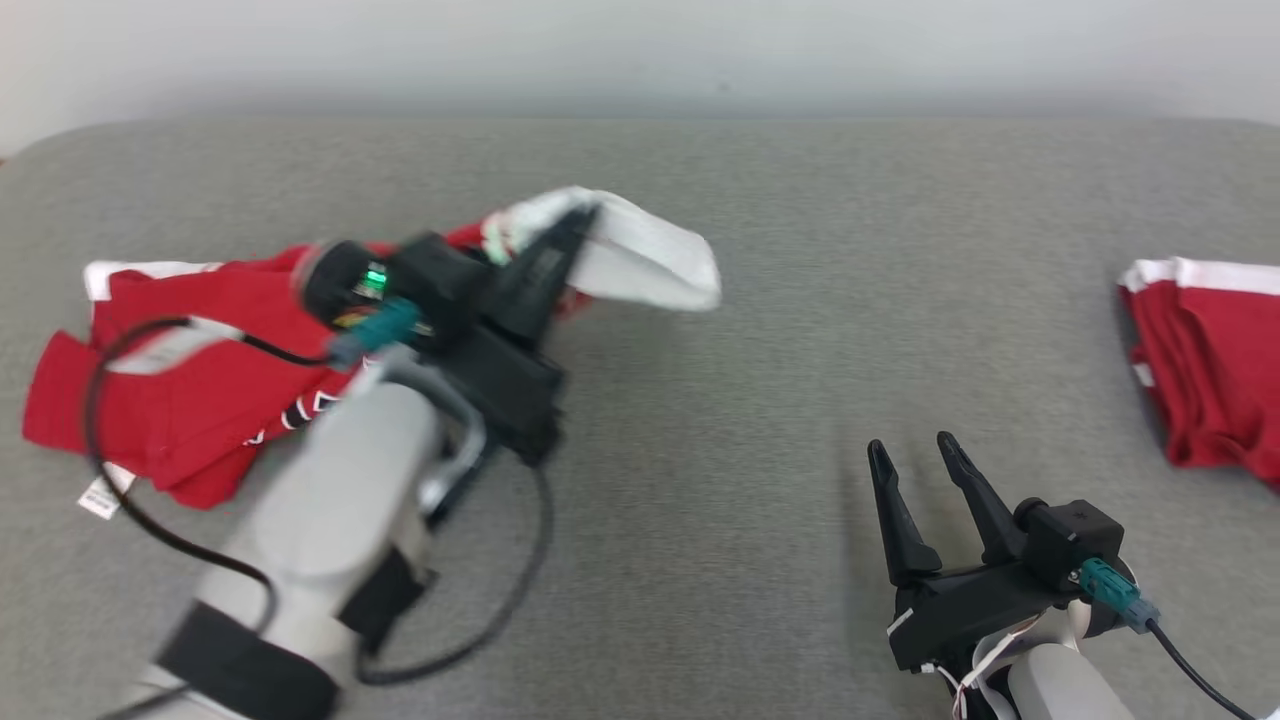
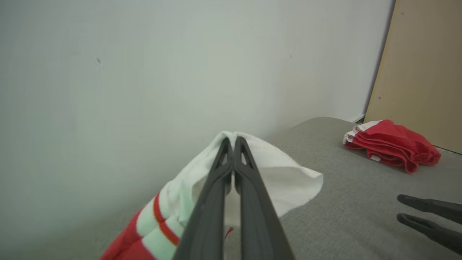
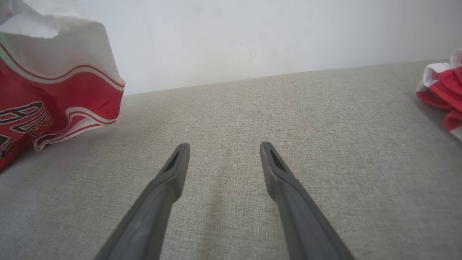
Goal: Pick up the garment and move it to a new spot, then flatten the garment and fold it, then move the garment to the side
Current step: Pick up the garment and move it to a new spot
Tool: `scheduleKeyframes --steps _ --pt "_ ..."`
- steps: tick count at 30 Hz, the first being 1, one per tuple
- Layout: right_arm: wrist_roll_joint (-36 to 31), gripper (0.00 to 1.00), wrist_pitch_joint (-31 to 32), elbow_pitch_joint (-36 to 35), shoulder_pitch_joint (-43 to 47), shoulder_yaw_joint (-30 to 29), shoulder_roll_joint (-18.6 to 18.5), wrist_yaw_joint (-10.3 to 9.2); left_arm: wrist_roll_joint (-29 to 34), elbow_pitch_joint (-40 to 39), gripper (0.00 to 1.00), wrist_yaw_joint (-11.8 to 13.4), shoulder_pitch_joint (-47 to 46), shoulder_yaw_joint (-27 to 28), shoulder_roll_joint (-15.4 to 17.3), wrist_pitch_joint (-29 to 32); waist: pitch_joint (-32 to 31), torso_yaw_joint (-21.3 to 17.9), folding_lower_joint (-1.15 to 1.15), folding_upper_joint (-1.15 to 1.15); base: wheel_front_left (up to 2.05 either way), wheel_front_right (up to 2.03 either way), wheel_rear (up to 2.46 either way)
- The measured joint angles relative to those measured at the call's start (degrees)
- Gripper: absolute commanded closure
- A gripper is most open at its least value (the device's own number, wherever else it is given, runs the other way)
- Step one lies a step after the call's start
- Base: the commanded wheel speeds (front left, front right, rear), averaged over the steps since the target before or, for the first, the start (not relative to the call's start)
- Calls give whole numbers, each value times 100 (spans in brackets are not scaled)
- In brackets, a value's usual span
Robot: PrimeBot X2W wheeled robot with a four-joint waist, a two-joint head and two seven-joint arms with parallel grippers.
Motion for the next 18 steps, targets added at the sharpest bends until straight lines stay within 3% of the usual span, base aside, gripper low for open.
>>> scheduleKeyframes --steps 4,8,18 --pt "2 0 0 25 -4 -45 63 0 -77 -198 100 0 186 -103 -405 0 -8 -278 0 0 0 0 0" --pt "16 0 0 47 -2 -55 144 0 -199 -346 100 0 397 -192 -614 -1 7 -638 0 0 0 0 0" --pt "43 0 0 88 2 -47 230 0 -633 -1076 100 0 610 -1107 -688 -1 13 -1293 0 0 0 0 0"
